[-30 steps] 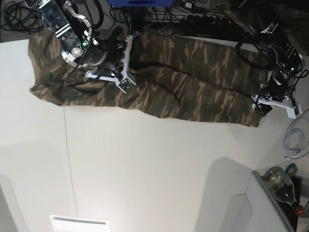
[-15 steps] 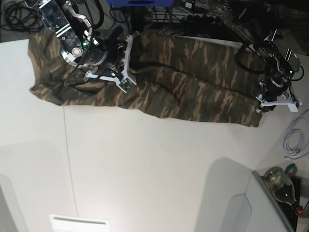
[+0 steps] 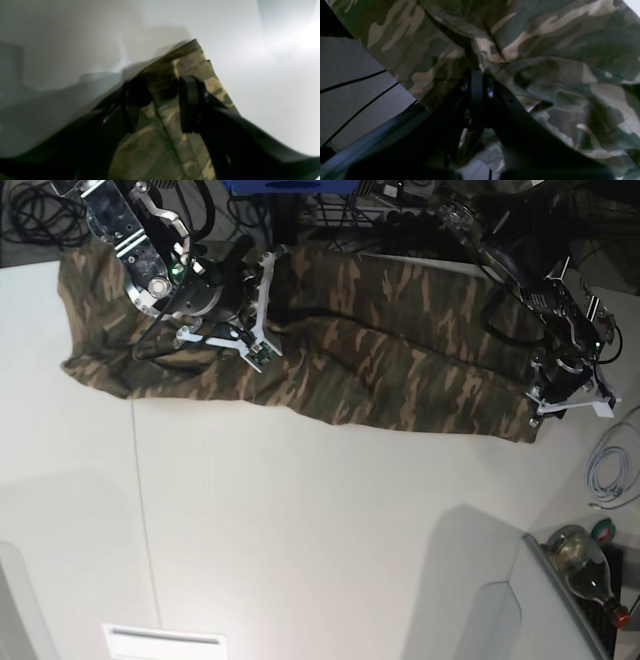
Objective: Layout the t-shirt on the table in an organized manner, then fold the t-shirt properly
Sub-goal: 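Grasp the opposite shirt end with the left gripper, then release and regrasp the folded end with the right gripper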
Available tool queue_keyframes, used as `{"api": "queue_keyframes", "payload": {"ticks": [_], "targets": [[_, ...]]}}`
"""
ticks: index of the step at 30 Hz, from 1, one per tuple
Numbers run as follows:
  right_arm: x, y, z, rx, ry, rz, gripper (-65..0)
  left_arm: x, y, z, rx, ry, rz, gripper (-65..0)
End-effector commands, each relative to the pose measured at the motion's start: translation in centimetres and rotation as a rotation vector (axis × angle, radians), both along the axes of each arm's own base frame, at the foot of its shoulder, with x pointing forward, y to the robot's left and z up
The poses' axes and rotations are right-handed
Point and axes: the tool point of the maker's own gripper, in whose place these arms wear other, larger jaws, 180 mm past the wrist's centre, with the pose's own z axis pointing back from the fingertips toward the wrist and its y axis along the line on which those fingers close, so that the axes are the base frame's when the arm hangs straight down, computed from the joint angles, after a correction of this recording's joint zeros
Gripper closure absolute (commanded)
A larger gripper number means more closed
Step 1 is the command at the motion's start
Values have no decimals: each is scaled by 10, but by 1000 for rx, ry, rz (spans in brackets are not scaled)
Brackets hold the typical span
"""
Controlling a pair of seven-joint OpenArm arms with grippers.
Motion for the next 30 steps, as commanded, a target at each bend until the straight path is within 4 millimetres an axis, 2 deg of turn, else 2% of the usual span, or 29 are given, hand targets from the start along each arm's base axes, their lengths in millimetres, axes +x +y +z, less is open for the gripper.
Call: {"api": "queue_keyframes", "payload": {"ticks": [1, 4, 10, 12, 14, 16, 20, 22, 25, 27, 30], "targets": [[9, 5, 9, 28, -32, -2, 0, 19, 3, 17, 33, -53, -23, -239], [10, 5, 9, 28, -35, -2, 0, 26, -6, 18, 36, -51, -56, -239], [12, 4, 10, 27, -39, -7, 0, 31, -23, -1, -22, -19, -84, -222], [13, 4, 10, 28, -40, -7, 0, 30, -23, -2, -25, -19, -82, -148], [14, 4, 10, 29, -43, -9, 0, 31, -21, 0, -20, -24, -79, -3], [18, 4, 12, 30, -54, -9, 0, 33, -15, 12, 13, -42, -77, 0], [23, 6, 18, 40, -69, -13, -8, 22, -5, 30, 84, -57, -84, 0], [26, 17, 34, 80, -104, -13, -102, 20, -18, 24, 60, -12, -135, 0], [33, 22, 65, 134, -187, -25, -308, 17, -22, 20, 49, 8, -149, 0], [50, 4, 82, 152, -254, -106, -414, 11, -22, 16, 51, 22, -152, 0], [81, -50, 93, 156, -347, -360, -423, 10, -20, 20, 67, 17, -156, 0]]}}
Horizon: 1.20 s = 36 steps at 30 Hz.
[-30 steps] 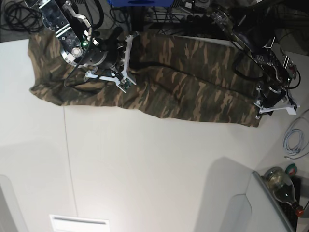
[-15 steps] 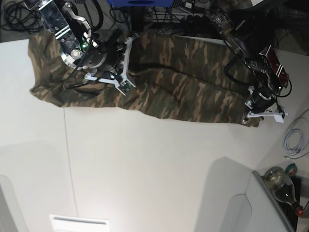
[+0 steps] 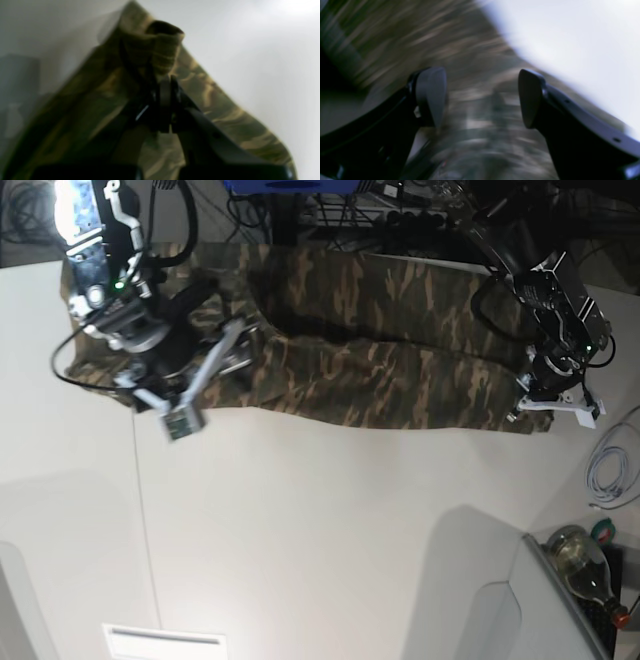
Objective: Layout the t-shirt on the table in an organized manner, then fold the t-shirt properly
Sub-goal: 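Release and regrasp the folded end with the right gripper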
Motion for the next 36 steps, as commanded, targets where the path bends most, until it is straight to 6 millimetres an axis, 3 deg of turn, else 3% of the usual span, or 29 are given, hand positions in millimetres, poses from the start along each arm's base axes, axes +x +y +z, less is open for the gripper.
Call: {"api": "queue_keyframes", "payload": {"ticks": [1, 3, 7, 13, 19, 23, 25, 28, 29, 30, 33, 36], "targets": [[6, -14, 8, 9, -35, -43, -426, 15, 8, 21, 36, -64, -8, 0], [9, -47, 7, -17, -24, -135, -426, 16, 9, 25, 46, -72, -9, 0], [7, -79, -2, -51, 20, -222, -426, 12, 9, 23, 50, -64, -11, 0], [6, -76, -2, 130, 53, -289, -426, 9, 9, 23, 53, -62, -12, 0], [15, -77, -46, 197, 178, -329, -426, 9, 9, 23, 53, -62, -12, 0], [26, -82, -62, 195, 214, -346, -413, 9, 9, 23, 53, -62, -12, 0], [35, -93, -61, 173, 204, -344, -326, 9, 9, 23, 53, -62, -12, 0], [56, -109, -56, 149, 182, -357, -32, 9, 10, 23, 55, -62, -12, 0], [63, -117, -55, 137, 178, -362, 0, 9, 10, 23, 55, -62, -12, 0], [70, -126, -56, 123, 181, -371, -8, 9, 11, 24, 56, -62, -12, 0], [91, -144, -60, 112, 201, -402, -128, 9, 10, 23, 55, -60, -13, 0], [102, -151, -48, 107, 169, -401, -224, 9, 10, 23, 54, -60, -13, 0]]}}
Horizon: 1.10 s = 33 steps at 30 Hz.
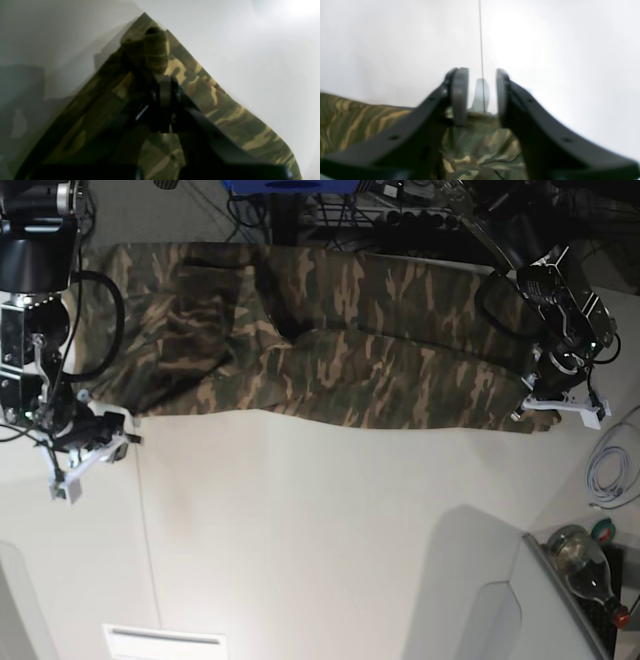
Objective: Layout the t-shirt on the table in an organized manner, then fold the t-shirt properly
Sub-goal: 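Release and regrasp the folded end with the right gripper, then lift the shirt with both grippers and fold it toward the right gripper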
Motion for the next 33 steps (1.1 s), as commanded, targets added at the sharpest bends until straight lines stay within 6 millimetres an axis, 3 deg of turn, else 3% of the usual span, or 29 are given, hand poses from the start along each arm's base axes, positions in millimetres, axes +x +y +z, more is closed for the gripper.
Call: {"api": "queue_keyframes", "payload": {"ticks": [1, 3, 5, 7, 8, 11, 14, 16, 19, 23, 33], "targets": [[15, -3, 28, -13, -88, 14, -254, 11, 7, 15, 27, -46, 1, 0], [1, -2, 46, -33, -126, 29, -333, 11, 7, 15, 27, -46, 1, 0], [-21, -1, 61, -14, -139, -1, -467, 10, 7, 15, 28, -46, 2, 0], [-44, -1, 57, 35, -122, -65, -582, 10, 8, 15, 30, -45, 2, 0], [-52, -3, 52, 58, -112, -108, -606, 10, 8, 15, 30, -45, 2, 0], [-77, 2, 29, 112, -45, -168, -570, 10, 8, 15, 30, -45, 2, 0], [-95, 52, 27, 109, -41, 85, -521, 10, 8, 15, 30, -45, 2, 0], [-106, 81, 32, 105, -51, 229, -522, 10, 8, 15, 30, -45, 2, 0], [-121, 117, 35, 95, -36, 386, -522, 7, 9, 13, 34, -38, 2, 0], [-143, 153, 25, 74, 27, 572, -522, 5, 10, 15, 41, -39, 2, 0], [-171, 189, 10, 86, 95, 635, -524, 5, 12, 18, 52, -41, 0, 0]]}}
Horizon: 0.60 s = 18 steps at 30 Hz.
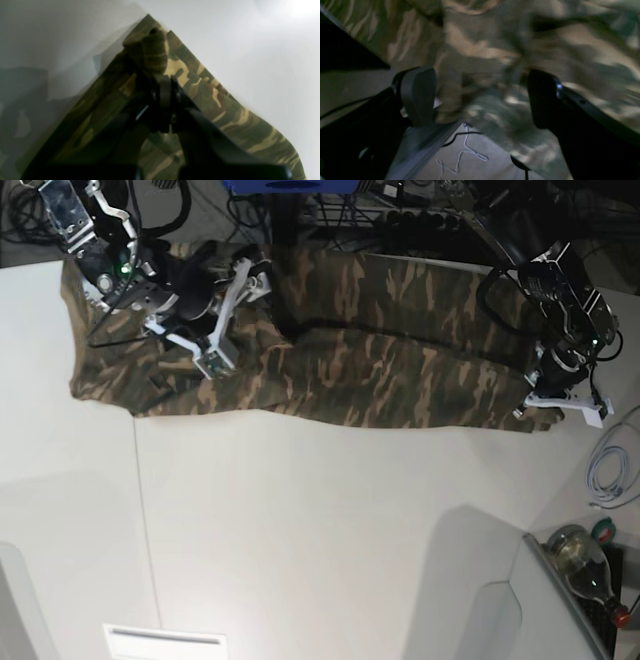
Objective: Layout the t-shirt on the table in an organized manner, then fold the t-shirt properly
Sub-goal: 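Lift the shirt with both grippers and fold it toward the right gripper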
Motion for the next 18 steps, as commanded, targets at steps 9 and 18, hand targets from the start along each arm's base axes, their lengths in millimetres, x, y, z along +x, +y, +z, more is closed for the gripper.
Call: {"api": "queue_keyframes", "payload": {"ticks": [9, 18], "targets": [[29, -31, -26, -216, -148, -68, -507, 6, 9, 16, 36, -45, 1, 0], [55, -40, 9, -242, -248, -108, -44, 8, 11, 23, 49, -61, 1, 0]]}}
